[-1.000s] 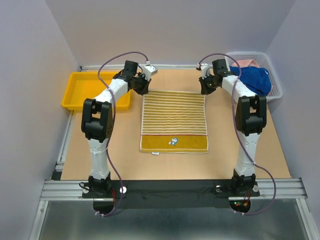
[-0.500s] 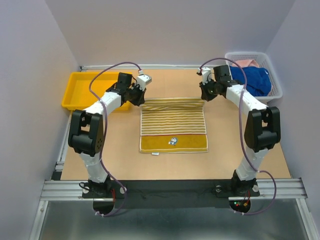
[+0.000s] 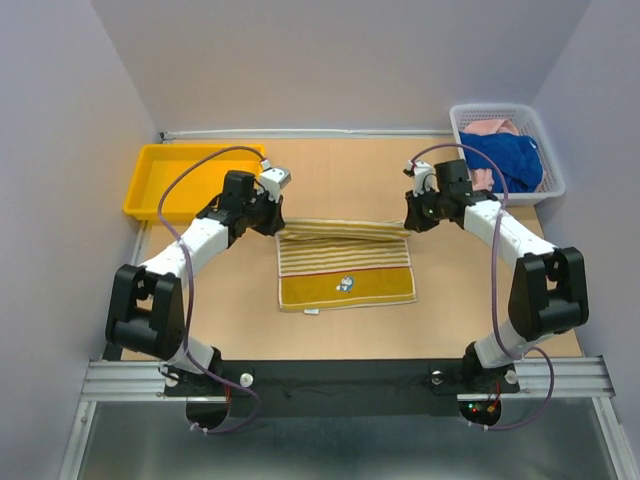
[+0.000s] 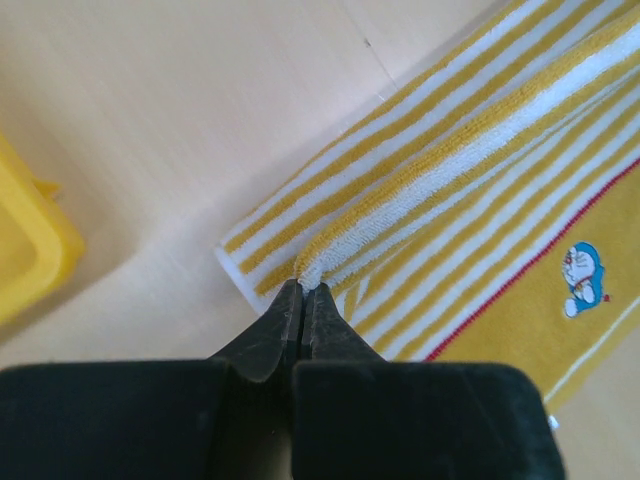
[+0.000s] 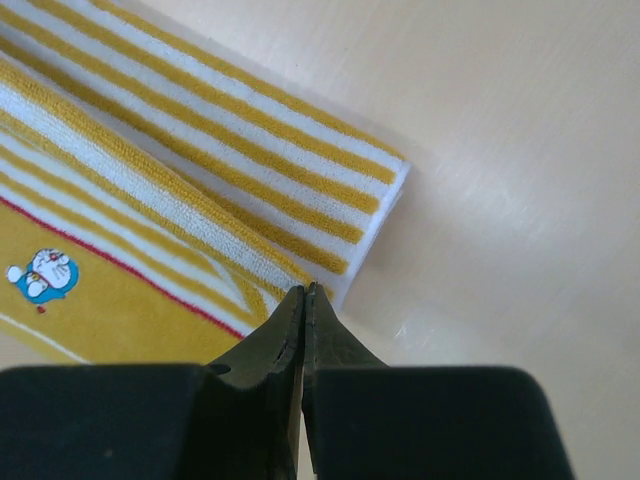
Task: Fold and stack the towels
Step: Fold the towel
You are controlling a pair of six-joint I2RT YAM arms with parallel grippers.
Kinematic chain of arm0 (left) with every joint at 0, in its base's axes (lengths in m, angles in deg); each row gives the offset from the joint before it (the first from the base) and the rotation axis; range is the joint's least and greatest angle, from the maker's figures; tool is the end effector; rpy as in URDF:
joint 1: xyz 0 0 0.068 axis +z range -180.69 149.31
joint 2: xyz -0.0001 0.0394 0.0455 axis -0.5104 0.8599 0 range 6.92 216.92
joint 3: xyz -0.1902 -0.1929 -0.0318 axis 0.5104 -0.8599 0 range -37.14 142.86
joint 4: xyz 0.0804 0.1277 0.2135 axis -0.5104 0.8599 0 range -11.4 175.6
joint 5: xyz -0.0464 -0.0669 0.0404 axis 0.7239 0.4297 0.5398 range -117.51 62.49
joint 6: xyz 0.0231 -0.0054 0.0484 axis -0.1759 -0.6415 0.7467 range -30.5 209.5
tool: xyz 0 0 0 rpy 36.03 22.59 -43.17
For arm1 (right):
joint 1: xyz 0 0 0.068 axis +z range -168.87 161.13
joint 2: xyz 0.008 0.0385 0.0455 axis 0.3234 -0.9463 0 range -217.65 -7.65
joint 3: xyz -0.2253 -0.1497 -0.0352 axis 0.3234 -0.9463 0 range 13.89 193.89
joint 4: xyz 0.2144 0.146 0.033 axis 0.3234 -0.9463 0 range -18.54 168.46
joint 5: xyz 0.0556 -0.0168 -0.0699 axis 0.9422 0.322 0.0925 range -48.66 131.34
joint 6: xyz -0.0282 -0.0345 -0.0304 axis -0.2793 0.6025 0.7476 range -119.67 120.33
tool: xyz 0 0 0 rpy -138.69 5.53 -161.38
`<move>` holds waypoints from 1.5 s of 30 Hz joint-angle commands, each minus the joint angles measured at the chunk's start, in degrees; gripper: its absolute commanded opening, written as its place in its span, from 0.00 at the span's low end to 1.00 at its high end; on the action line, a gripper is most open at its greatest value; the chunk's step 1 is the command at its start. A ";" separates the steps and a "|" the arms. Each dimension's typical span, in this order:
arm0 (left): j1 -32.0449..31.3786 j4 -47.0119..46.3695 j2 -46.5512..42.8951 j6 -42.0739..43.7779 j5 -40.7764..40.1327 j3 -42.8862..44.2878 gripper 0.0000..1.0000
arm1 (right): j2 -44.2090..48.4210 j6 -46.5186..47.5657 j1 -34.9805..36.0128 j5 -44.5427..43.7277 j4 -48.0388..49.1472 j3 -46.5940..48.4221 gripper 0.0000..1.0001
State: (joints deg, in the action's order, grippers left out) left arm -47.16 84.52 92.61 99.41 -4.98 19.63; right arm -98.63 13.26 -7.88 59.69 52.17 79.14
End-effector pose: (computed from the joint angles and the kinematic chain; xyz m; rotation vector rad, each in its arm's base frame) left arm 0.3139 -0.1069 0.2498 0.7102 2.0477 -0.4930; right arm 0.3293 0.0754 0.2402 -0.6406 2.3674 0.3814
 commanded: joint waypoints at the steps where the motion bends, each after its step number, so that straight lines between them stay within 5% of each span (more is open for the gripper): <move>1: -0.32 -0.02 -6.66 -7.44 -3.36 -3.94 0.00 | 4.75 -5.45 -0.44 -0.94 1.23 -3.11 0.00; 11: -2.07 -1.16 -20.55 -21.07 -3.19 -15.89 0.00 | 12.66 -14.95 -0.44 -4.63 1.32 -10.40 0.00; 24: -2.16 -0.20 -26.80 -36.70 -3.10 -24.77 0.00 | 15.92 -16.62 -0.44 -5.35 1.24 -15.24 0.00; 45: -3.75 -4.24 -24.61 -42.87 -6.26 -31.46 0.00 | 11.18 -22.86 -0.44 -7.19 1.32 -16.30 0.01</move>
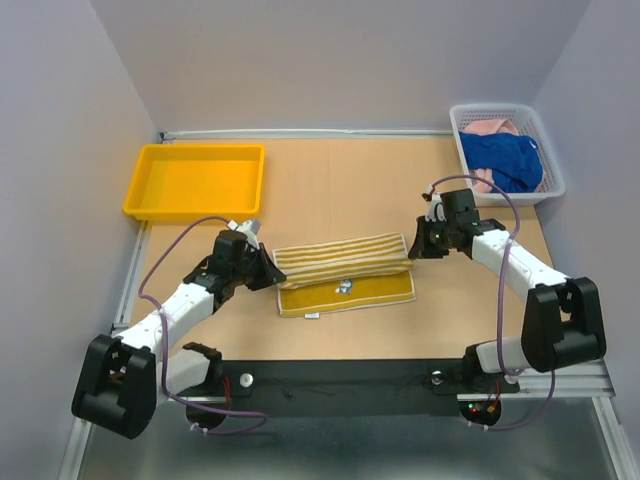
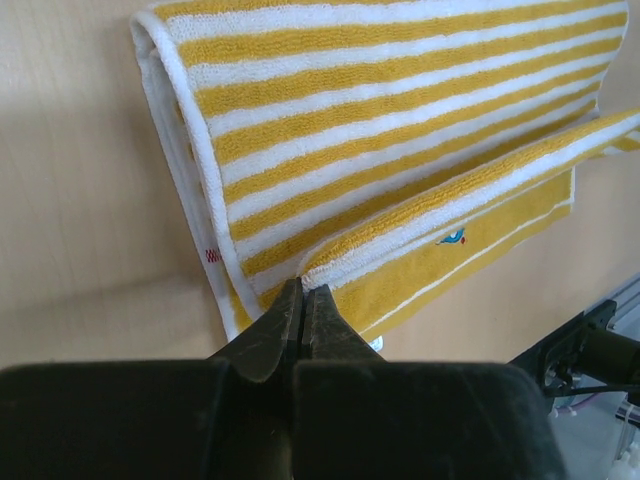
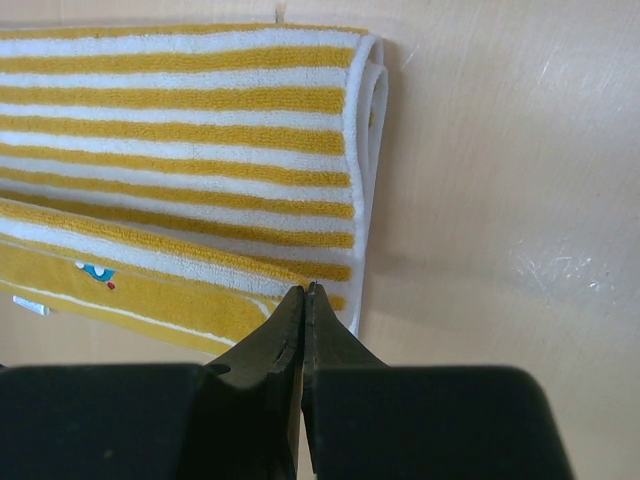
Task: Fold and stack the towels
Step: Fold the towel
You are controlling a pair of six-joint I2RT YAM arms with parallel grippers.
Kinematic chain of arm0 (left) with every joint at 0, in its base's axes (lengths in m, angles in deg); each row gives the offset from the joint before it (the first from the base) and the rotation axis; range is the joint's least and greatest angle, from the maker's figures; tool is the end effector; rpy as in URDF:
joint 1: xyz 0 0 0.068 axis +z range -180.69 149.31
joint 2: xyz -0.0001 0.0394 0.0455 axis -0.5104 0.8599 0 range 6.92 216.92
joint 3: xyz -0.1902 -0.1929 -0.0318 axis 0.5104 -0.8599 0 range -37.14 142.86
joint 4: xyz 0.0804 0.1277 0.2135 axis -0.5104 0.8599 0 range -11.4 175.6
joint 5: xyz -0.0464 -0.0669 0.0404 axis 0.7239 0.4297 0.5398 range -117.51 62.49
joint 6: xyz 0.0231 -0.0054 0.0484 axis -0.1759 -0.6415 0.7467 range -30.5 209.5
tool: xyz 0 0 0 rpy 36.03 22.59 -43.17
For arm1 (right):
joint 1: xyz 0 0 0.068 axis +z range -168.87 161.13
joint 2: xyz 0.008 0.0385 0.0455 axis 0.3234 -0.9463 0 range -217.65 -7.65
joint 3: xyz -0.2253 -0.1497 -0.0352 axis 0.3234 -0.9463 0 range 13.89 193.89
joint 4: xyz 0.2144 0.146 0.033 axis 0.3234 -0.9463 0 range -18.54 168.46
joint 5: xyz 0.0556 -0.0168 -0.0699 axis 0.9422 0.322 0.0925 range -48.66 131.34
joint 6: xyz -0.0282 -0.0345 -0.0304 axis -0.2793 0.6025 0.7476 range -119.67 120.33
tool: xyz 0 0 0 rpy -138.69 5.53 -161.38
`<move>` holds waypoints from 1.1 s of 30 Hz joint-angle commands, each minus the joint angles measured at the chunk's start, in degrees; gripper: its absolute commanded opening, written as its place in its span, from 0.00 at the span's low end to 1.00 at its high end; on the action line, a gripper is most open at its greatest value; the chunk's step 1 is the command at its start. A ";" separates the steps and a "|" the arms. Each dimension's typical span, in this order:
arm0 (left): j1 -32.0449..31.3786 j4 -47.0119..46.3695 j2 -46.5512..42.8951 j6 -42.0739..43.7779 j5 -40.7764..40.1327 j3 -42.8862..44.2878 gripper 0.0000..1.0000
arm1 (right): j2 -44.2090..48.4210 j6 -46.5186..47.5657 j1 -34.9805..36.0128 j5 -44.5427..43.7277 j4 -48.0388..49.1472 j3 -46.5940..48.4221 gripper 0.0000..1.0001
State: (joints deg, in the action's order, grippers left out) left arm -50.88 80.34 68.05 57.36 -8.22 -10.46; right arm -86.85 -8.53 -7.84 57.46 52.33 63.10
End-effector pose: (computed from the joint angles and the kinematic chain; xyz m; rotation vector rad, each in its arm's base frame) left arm 0.1981 -0.0853 0.1921 -0.0421 2.3025 -0.8633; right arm 0.2661 0.0620 0.2124 -0.1591 2.5615 0.4927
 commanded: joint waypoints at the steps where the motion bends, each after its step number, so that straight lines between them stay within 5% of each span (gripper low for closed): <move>1: -0.12 -0.33 0.05 -1.34 -3.20 -1.62 0.00 | -0.87 -1.42 -0.48 -5.04 1.17 -0.26 0.00; 13: -0.12 -2.88 8.74 -1.44 -6.63 -1.10 0.00 | -9.30 -5.20 -0.48 -7.68 1.78 0.97 0.01; 27: -0.12 -2.27 25.88 7.26 -8.92 15.76 0.00 | -14.06 -4.58 -1.80 -14.89 2.31 8.70 0.01; 33: -0.03 1.95 20.71 10.17 -10.76 18.58 0.00 | -8.00 -3.71 -1.89 -12.70 2.31 7.48 0.00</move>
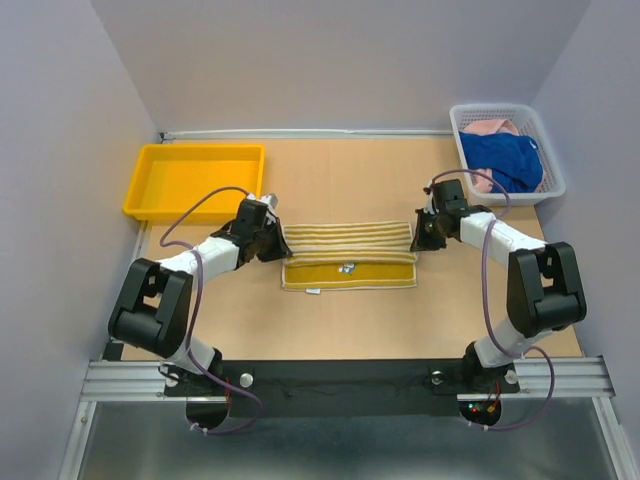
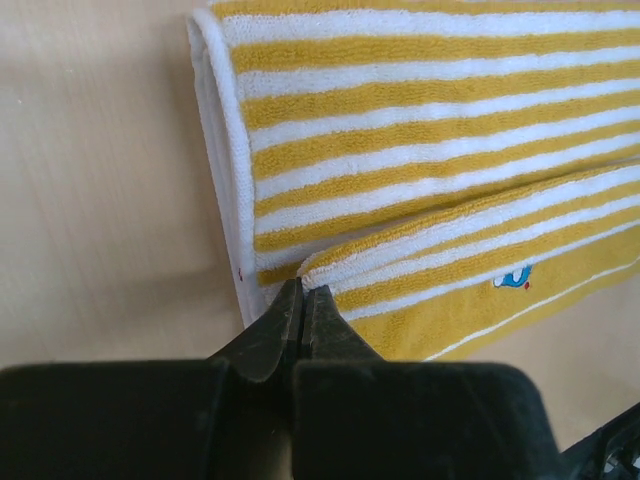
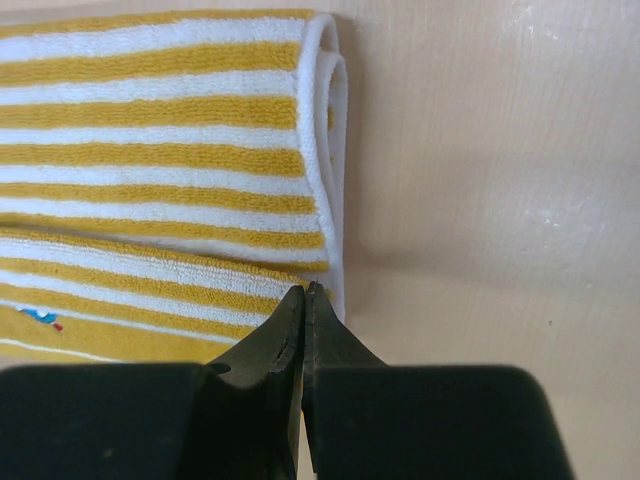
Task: Fold and stack the towels
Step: Fold the towel
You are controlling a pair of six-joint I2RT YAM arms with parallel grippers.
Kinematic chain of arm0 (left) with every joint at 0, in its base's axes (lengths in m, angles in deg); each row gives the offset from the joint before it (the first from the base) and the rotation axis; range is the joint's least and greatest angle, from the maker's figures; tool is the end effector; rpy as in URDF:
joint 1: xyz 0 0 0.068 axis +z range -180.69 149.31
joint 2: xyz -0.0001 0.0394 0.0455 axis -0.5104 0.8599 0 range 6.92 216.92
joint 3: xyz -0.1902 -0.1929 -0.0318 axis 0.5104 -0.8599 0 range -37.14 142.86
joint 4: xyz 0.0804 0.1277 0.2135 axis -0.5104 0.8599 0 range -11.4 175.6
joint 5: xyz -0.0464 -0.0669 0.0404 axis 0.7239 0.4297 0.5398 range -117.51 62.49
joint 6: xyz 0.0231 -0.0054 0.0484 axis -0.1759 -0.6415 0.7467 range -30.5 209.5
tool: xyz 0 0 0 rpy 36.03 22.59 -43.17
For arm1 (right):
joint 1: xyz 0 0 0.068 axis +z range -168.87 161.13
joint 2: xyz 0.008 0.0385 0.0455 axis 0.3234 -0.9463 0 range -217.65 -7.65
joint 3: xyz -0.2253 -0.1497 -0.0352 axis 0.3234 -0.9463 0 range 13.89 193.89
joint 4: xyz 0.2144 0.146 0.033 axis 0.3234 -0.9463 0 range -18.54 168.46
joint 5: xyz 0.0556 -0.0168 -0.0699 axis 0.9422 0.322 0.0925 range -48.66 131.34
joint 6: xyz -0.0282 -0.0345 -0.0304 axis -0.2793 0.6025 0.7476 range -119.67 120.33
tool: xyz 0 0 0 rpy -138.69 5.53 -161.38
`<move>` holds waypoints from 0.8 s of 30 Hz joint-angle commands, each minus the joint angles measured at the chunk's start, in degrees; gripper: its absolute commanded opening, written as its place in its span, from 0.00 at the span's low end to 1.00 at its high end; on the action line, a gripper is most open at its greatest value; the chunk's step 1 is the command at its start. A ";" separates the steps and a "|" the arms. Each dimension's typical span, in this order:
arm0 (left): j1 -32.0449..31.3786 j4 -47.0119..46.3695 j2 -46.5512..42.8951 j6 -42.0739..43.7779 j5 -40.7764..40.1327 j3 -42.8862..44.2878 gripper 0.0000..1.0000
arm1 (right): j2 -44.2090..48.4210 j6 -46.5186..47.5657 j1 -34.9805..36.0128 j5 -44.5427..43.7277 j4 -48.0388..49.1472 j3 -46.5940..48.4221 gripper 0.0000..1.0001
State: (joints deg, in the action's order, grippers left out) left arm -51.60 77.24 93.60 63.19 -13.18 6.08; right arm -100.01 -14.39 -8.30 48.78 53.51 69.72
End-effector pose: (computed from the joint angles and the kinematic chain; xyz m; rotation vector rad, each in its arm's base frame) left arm 0.2811 -0.1168 0.1794 0.0206 2.3829 -0.6973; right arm 0.3094 0.0624 0.1836 0.0526 2.6659 0.3177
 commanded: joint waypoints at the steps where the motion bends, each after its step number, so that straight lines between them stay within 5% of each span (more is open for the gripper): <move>1: 0.69 5.58 -5.89 4.59 -6.32 1.95 0.00 | 6.21 2.15 -1.34 -3.84 1.04 0.42 0.00; 12: 0.60 8.57 -15.39 4.33 -7.56 -1.20 0.00 | 14.22 1.28 -1.34 -1.21 0.78 -3.62 0.01; 24: 0.25 3.22 -13.20 -0.76 -4.40 -9.56 0.00 | 11.94 0.13 -1.34 -0.94 1.13 -7.58 0.03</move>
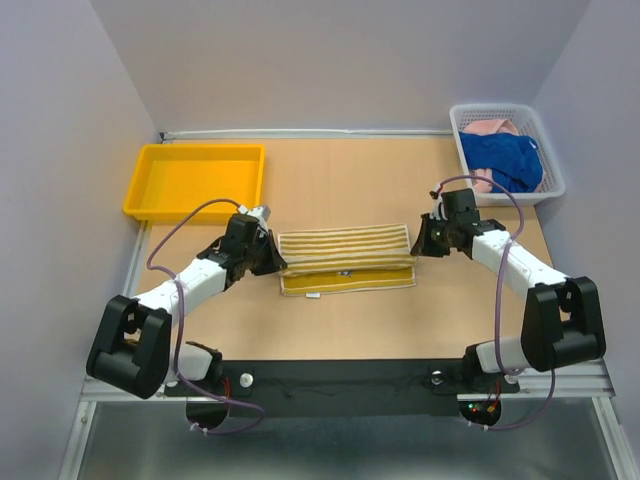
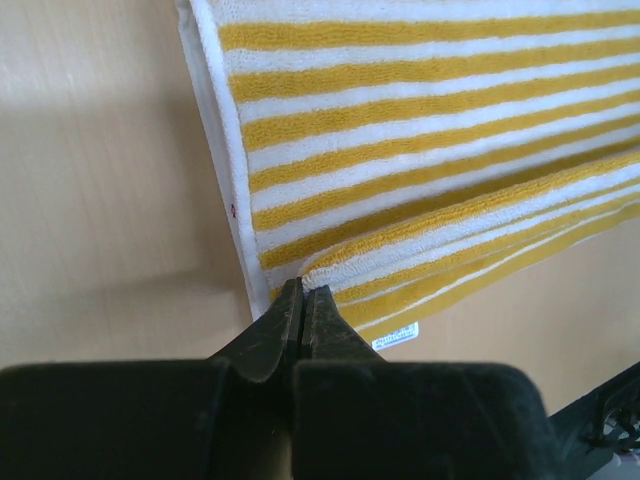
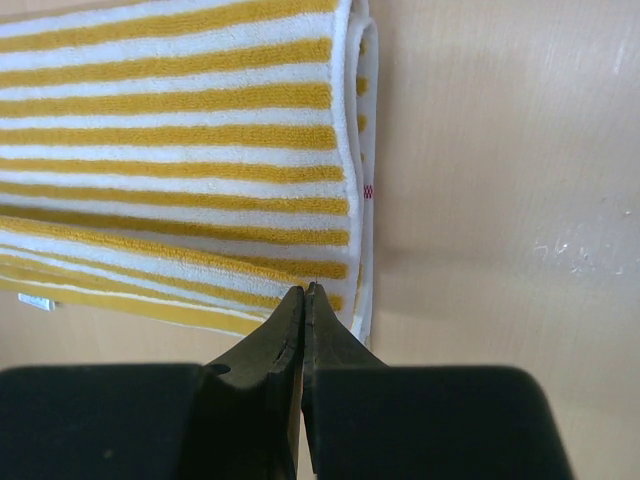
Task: Fold and stack the towels
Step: Fold the towel
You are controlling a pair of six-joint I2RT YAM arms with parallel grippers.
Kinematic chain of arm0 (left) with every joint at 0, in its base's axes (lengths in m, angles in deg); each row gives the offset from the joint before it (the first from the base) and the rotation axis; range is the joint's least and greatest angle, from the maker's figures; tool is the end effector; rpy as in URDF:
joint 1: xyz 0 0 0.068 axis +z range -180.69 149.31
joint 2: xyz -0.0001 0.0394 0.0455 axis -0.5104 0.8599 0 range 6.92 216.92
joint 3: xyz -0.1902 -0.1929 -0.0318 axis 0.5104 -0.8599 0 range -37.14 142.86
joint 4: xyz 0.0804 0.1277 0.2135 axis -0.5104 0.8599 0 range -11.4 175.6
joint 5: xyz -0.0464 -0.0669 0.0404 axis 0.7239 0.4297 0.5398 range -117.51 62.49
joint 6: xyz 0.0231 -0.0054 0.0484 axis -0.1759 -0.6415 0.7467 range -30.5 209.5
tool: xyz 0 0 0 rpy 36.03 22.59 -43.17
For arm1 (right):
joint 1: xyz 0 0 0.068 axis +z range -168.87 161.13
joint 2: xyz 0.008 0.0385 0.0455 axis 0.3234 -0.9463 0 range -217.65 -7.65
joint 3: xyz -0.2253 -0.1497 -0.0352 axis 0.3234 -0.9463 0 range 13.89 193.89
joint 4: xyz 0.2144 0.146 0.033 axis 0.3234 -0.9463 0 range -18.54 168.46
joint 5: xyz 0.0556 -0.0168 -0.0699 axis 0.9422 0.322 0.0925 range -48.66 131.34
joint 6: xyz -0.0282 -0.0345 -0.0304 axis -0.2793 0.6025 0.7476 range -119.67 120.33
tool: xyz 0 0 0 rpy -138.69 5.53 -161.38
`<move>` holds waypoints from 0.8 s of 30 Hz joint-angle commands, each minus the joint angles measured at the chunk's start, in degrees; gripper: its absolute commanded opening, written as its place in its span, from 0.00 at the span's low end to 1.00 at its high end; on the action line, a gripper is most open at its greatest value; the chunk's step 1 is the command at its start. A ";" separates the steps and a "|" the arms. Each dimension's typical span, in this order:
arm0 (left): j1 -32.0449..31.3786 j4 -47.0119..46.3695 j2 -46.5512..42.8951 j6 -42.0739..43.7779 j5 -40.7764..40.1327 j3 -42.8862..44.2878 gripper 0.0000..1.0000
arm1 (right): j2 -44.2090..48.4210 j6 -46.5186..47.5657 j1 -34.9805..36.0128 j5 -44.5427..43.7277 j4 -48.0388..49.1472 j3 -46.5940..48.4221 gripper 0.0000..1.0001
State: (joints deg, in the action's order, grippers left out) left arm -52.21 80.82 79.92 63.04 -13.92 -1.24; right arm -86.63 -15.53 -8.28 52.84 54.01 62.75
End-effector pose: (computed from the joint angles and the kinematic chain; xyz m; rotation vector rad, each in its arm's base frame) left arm 0.2374 -0.1025 0.1972 0.0309 2.3339 -0.7024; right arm 0.2687 0.0575 0.2128 0.0353 2.5513 0.4365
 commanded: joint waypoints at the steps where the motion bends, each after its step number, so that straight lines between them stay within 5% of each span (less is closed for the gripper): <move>1: 0.78 -0.72 0.57 -0.87 -3.48 -2.93 0.00 | -1.70 1.35 -1.36 -4.74 0.63 -0.52 0.05; 4: 0.51 -0.64 0.22 -0.88 -3.21 -3.03 0.08 | -1.36 2.41 -1.36 -3.08 0.63 -0.43 0.24; 7: -0.01 1.46 -2.93 -1.40 -4.00 -1.98 0.59 | 1.72 3.55 -1.27 0.70 0.37 -0.17 0.45; 10: -2.29 6.11 -8.90 -2.19 -7.94 0.39 0.79 | 6.11 3.99 -1.01 4.57 -0.25 0.97 0.49; 16: -5.46 10.17 -14.81 -3.60 -13.14 7.07 0.80 | 6.74 2.85 1.18 7.39 -0.60 5.01 0.48; 24: -11.70 6.76 -7.35 -7.55 -13.06 5.68 0.54 | 3.57 -2.85 7.25 6.07 2.19 1.26 0.38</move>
State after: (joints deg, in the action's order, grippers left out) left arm -61.44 88.54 70.25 57.97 -26.05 6.50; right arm -83.05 -14.94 -2.97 58.37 53.60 65.81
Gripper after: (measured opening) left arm 0.561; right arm 0.395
